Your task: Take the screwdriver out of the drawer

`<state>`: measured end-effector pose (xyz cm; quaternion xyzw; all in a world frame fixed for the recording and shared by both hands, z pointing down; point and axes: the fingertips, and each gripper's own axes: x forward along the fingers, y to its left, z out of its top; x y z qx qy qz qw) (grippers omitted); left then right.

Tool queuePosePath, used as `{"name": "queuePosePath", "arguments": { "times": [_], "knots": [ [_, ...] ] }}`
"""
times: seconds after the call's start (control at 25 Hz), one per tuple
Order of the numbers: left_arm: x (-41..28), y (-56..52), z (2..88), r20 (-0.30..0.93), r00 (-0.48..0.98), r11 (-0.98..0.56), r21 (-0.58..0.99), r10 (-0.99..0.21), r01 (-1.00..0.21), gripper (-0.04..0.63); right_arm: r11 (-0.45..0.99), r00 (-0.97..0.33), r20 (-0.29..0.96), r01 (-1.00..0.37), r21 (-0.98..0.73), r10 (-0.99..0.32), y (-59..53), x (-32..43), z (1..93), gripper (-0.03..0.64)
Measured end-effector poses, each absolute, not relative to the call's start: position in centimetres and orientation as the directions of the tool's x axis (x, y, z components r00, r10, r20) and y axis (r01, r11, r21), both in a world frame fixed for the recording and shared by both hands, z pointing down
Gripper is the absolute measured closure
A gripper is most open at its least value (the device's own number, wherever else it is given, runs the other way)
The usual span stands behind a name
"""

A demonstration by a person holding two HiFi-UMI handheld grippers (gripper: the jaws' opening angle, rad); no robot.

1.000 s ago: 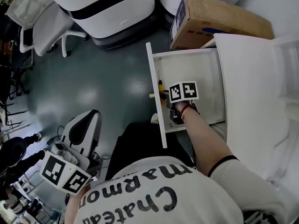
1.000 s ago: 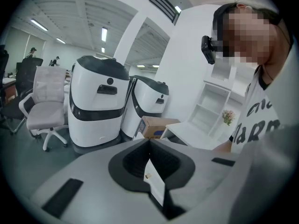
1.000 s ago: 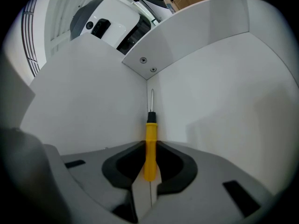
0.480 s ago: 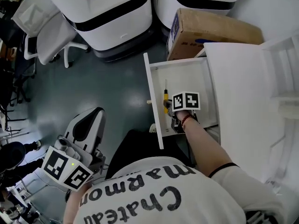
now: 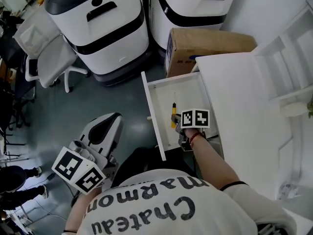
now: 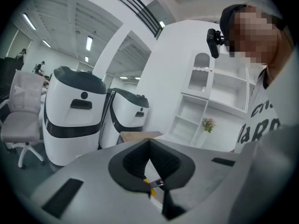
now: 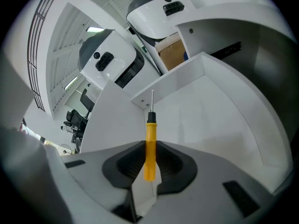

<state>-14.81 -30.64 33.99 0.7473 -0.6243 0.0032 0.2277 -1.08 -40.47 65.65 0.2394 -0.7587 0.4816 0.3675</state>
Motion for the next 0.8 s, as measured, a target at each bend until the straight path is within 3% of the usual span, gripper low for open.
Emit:
{"name": "queuePosePath", "arguments": {
  "times": [0.8],
  "knots": [
    [-7.0,-33.5,31.7,0.159,0.418,-0.343,0.359,-0.894,-0.868,0.572,0.543,-0.742,0.591,-0.652,-0.529,-0.316,-42.5,3.6,51.7,0.537]
  ]
}}
